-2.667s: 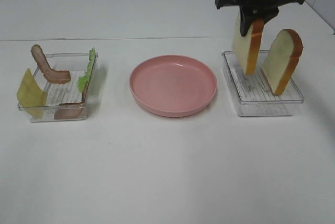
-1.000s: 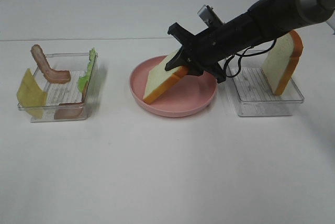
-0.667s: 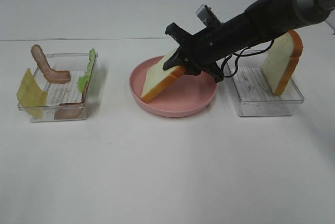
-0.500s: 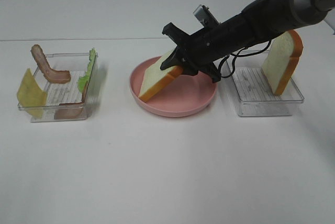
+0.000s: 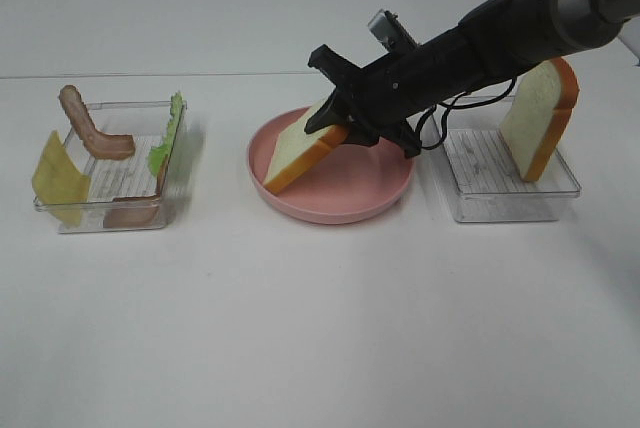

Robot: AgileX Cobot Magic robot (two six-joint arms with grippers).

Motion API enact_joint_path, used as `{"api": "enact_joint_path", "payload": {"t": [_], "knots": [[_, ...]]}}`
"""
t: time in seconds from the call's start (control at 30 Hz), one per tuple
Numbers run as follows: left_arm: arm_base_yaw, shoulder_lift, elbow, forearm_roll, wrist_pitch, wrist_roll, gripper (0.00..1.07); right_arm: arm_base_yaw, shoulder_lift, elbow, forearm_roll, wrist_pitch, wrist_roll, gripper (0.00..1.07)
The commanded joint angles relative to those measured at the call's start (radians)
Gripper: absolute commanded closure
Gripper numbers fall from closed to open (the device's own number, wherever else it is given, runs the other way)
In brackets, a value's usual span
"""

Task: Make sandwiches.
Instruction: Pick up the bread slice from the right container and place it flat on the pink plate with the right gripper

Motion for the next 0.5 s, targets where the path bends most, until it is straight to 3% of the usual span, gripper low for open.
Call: {"api": "enact_joint_path", "payload": {"t": [0.03, 0.07, 0.1, 0.13, 0.5], "knots": [[0.002, -0.016, 0.000, 0.002, -0.007, -0.001, 0.06, 0.005, 0.002, -0.007, 0.002, -0.002, -0.009, 0.53], [0.002, -0.016, 0.000, 0.002, -0.007, -0.001, 0.06, 0.005, 0.001, -0.007, 0.002, 0.002, -0.010, 0.37], [0.002, -0.016, 0.000, 0.002, -0.007, -0.001, 0.06, 0.005, 0.001, -0.007, 0.002, 0.002, -0.010, 0.37], [0.002, -0.016, 0.000, 0.002, -0.007, -0.001, 0.06, 0.005, 0.001, -0.007, -0.002, 0.017, -0.012, 0.24], [0.002, -0.016, 0.000, 0.002, -0.007, -0.001, 0.06, 0.004, -0.047, -0.007, -0.133, 0.030, 0.012, 0.23]]}}
